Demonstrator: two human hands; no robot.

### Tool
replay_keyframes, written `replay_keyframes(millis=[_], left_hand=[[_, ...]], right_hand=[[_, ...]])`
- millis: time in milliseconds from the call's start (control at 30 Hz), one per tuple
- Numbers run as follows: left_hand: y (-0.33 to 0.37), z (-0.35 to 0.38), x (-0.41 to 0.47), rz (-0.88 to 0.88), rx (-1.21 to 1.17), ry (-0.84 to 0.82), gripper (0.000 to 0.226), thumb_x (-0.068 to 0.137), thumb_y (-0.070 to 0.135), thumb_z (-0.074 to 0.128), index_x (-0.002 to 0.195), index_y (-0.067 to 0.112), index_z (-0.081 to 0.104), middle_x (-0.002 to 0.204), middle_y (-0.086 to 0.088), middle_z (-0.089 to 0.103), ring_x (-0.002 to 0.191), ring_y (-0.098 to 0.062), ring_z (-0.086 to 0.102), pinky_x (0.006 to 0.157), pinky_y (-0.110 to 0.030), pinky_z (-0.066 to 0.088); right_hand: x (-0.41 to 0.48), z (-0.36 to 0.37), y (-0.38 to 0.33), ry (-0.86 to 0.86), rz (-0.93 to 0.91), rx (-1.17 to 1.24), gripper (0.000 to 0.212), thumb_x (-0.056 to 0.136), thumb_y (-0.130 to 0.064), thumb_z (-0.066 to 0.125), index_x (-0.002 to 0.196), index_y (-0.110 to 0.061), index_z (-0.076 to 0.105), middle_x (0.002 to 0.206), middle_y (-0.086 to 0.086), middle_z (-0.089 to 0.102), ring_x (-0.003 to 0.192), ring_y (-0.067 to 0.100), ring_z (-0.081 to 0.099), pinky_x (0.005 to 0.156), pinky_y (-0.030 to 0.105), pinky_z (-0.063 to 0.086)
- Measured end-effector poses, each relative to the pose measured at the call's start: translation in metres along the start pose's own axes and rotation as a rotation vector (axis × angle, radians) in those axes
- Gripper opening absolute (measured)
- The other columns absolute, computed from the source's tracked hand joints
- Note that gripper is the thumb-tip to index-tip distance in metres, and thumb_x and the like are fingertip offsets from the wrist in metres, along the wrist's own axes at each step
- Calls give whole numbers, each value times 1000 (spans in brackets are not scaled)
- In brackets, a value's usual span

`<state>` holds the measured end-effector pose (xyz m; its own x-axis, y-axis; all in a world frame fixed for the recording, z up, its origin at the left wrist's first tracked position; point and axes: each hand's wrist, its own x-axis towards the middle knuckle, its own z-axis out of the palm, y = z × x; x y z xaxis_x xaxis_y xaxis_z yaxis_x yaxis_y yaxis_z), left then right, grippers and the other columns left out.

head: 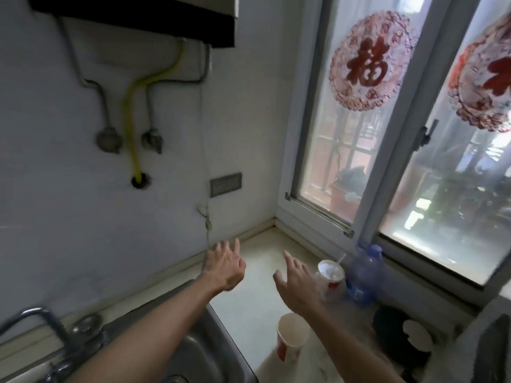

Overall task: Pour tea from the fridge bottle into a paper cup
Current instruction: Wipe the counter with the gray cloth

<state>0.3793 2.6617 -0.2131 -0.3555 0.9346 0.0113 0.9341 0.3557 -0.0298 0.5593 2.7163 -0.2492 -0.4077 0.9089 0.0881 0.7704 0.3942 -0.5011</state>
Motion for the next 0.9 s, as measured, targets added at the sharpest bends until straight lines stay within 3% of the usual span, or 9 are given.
replay_keyframes(millis=[133, 400, 600, 733, 900], left_hand=[[-54, -7, -24, -96, -11, 7, 61, 98, 43, 24, 151, 11, 22, 142, -18, 41, 126, -32, 44, 101, -45, 39], [-171, -22, -120, -338, -80, 45, 58, 99, 43, 26, 147, 11, 26, 142, -18, 41, 129, -34, 42, 102, -46, 36], [-265, -22, -234, -486, -100, 86, 54, 100, 43, 25, 144, 12, 30, 140, -17, 42, 126, -32, 43, 101, -47, 37], [-320, -18, -317, -595, -104, 102, 50, 99, 43, 27, 138, 14, 34, 138, -15, 43, 124, -33, 44, 99, -48, 39], [-369, -18, -425, -695, -74, 95, 56, 99, 42, 27, 145, 10, 27, 143, -18, 40, 127, -34, 43, 99, -47, 40]], right_hand=[[0, 13, -47, -39, -131, -13, 56, 98, -42, 38, 151, -29, 26, 153, -7, 38, 139, 16, 30, 108, 43, 35], [-28, 54, -168, -167, -336, -15, 59, 99, -43, 40, 153, -29, 21, 157, -4, 30, 143, 20, 24, 108, 43, 34], [-96, 103, -271, -258, -466, 66, 59, 96, -42, 42, 151, -27, 27, 155, -1, 35, 138, 22, 30, 112, 43, 31], [-162, 130, -334, -291, -533, 94, 74, 83, -58, 31, 149, -24, 31, 152, 1, 39, 136, 24, 35, 110, 41, 33], [-246, 165, -399, -325, -661, 124, 56, 98, -39, 44, 149, -23, 28, 152, 1, 37, 136, 24, 32, 108, 46, 35]])
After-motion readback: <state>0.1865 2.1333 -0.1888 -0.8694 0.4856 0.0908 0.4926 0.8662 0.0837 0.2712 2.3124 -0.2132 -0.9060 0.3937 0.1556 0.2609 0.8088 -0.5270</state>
